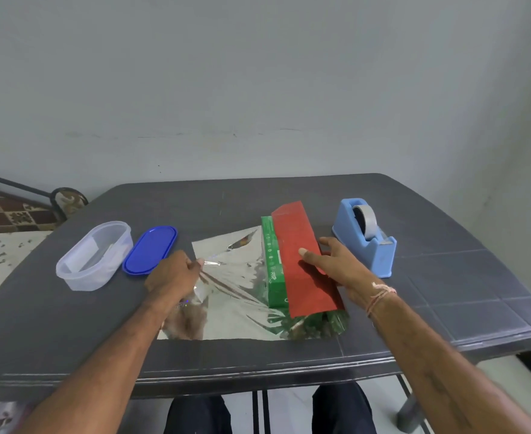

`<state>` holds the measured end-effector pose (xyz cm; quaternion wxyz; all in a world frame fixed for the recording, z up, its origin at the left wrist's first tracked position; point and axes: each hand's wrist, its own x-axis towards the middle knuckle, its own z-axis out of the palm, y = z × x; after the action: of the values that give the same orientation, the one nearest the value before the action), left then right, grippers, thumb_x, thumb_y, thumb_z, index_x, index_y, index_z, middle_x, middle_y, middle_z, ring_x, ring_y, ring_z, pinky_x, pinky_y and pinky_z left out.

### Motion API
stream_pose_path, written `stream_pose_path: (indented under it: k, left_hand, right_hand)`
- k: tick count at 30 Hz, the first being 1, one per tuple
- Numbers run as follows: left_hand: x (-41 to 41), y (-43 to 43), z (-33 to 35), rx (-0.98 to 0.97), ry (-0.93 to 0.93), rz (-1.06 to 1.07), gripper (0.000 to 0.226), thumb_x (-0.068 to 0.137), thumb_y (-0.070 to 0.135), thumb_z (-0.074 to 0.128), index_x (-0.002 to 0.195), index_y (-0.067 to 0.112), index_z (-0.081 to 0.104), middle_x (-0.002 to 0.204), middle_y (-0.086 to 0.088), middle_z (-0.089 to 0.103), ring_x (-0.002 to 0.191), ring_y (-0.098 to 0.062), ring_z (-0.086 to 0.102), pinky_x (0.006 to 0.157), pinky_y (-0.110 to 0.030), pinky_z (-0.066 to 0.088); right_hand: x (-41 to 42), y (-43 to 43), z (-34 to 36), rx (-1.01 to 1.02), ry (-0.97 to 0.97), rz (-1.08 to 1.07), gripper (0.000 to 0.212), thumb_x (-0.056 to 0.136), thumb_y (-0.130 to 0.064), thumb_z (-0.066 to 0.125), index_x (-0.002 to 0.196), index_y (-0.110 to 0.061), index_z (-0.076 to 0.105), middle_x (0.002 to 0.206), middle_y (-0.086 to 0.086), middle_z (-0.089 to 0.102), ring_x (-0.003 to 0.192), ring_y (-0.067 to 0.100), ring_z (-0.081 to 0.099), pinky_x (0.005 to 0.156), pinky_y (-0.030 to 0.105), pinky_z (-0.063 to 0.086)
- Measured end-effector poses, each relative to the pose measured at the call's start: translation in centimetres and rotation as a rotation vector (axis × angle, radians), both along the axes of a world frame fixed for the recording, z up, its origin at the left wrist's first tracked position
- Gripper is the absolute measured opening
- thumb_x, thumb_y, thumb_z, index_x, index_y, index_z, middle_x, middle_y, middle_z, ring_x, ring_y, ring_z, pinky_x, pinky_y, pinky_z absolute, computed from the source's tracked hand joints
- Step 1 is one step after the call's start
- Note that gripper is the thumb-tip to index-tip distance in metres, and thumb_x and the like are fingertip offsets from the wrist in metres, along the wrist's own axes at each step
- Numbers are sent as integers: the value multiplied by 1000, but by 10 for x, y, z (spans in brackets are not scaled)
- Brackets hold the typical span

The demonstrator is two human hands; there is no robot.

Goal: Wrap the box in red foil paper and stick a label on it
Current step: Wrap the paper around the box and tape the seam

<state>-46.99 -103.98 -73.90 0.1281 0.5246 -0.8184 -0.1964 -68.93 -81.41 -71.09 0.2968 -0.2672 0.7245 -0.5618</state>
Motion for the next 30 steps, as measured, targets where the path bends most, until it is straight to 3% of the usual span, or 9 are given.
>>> stream_pose_path:
  k: [4,7,10,14,18,21,23,27,30]
  left_hand:
    - [-4,-10,9,343,351,-49,34,93,29,73,71,13,52,62,-4,51,54,-21,47,58,-29,37]
    - [-5,-10,25,663,628,-44,22,89,17,79,84,10,59,72,-6,60,65,-16,54,63,-27,45]
    - [-9,-10,34,682,672,-26,20,87,15,80,96,11,61,87,-8,67,85,-20,61,80,-31,48]
    - [-23,2,50,747,738,-63,10,93,9,71,99,8,64,87,-9,63,75,-16,58,69,-30,53]
    - [-55,21,75,768,778,-154,18,89,5,74,102,10,62,85,-8,64,72,-17,60,61,-30,54]
    - [-84,39,86,732,748,-224,21,89,10,76,105,14,63,90,-9,66,70,-16,61,56,-25,54]
    - [-99,54,87,735,726,-243,20,90,13,76,104,17,62,84,-4,65,65,-13,61,48,-23,53]
    - [-114,75,81,798,718,-273,19,93,30,74,105,21,62,87,3,67,70,-11,66,70,-32,53]
    - [-117,75,75,781,802,-251,27,94,47,68,105,23,62,97,5,66,82,-12,69,74,-35,51]
  right_hand:
    - [1,1,1,11,-1,5,81,93,-44,73,156,-17,31,126,2,53,93,11,60,66,24,45]
    - [0,2,0,7,-12,8,78,93,-42,73,155,-17,33,125,1,56,91,7,60,64,22,44]
    - [-2,3,-2,-4,-23,-5,76,94,-40,73,155,-15,34,123,1,59,90,6,61,63,21,45]
    - [-2,3,-2,-7,-39,12,74,94,-40,72,154,-15,35,115,-5,60,88,5,62,58,17,45]
    - [0,3,1,-13,-28,27,67,95,-39,72,149,-16,39,108,-10,61,84,4,65,51,10,49]
    - [1,6,2,-52,34,37,58,93,-40,73,142,-22,46,126,-4,59,105,10,64,77,18,52]
    - [1,7,3,-75,118,-1,53,93,-43,73,139,-27,52,127,-10,55,114,9,58,90,25,50]
    - [-6,7,2,-101,174,-48,43,91,-59,69,121,-29,69,116,-5,71,106,13,70,98,40,58]
    - [-8,9,7,-115,171,-34,51,93,-65,59,110,-19,72,106,3,76,100,23,72,96,40,59]
